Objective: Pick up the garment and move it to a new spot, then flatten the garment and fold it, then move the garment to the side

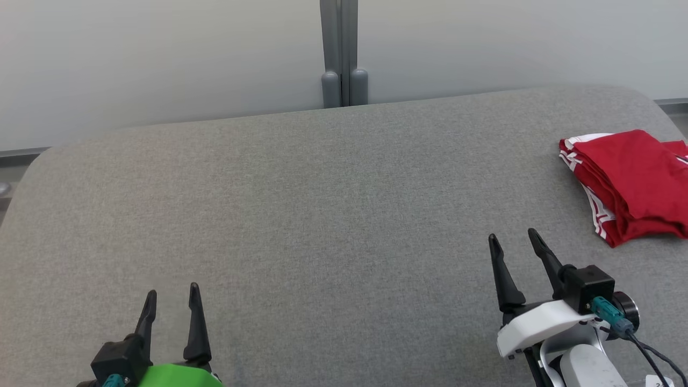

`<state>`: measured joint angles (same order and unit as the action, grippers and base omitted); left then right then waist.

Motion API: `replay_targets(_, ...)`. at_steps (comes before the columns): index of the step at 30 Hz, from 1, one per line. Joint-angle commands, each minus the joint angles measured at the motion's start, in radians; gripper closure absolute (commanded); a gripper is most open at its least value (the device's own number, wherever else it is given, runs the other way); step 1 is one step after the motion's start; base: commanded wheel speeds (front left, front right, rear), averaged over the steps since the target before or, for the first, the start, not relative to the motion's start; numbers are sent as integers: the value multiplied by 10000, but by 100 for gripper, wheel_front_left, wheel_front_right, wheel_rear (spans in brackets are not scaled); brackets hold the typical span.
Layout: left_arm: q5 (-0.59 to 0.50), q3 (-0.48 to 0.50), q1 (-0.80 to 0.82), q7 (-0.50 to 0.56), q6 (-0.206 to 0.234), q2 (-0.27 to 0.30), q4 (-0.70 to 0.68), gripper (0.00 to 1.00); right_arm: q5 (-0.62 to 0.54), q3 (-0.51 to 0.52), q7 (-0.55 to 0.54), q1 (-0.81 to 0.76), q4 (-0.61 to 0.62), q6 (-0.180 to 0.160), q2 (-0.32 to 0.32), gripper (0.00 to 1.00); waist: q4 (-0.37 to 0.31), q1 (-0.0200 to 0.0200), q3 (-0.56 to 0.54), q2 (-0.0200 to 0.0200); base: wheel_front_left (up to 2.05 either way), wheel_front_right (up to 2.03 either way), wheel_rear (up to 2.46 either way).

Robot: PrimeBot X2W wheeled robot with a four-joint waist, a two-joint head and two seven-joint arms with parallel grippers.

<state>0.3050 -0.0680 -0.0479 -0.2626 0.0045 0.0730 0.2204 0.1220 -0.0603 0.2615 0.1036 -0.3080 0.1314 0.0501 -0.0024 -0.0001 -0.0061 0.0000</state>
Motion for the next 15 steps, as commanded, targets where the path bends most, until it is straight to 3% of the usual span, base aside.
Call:
replay_targets(1, -89, -13, -157, -25, -18, -22, -83, 0, 104, -63, 28, -146, 159, -16, 10, 0, -50, 1, 6, 0, 0, 0, 0)
replay_targets(15, -115, -123, -54, -26, -111, -51, 6, 0, 297, -187, 41, -378, 442, -16, 10, 0, -41, 1, -49, 0, 0, 0, 0)
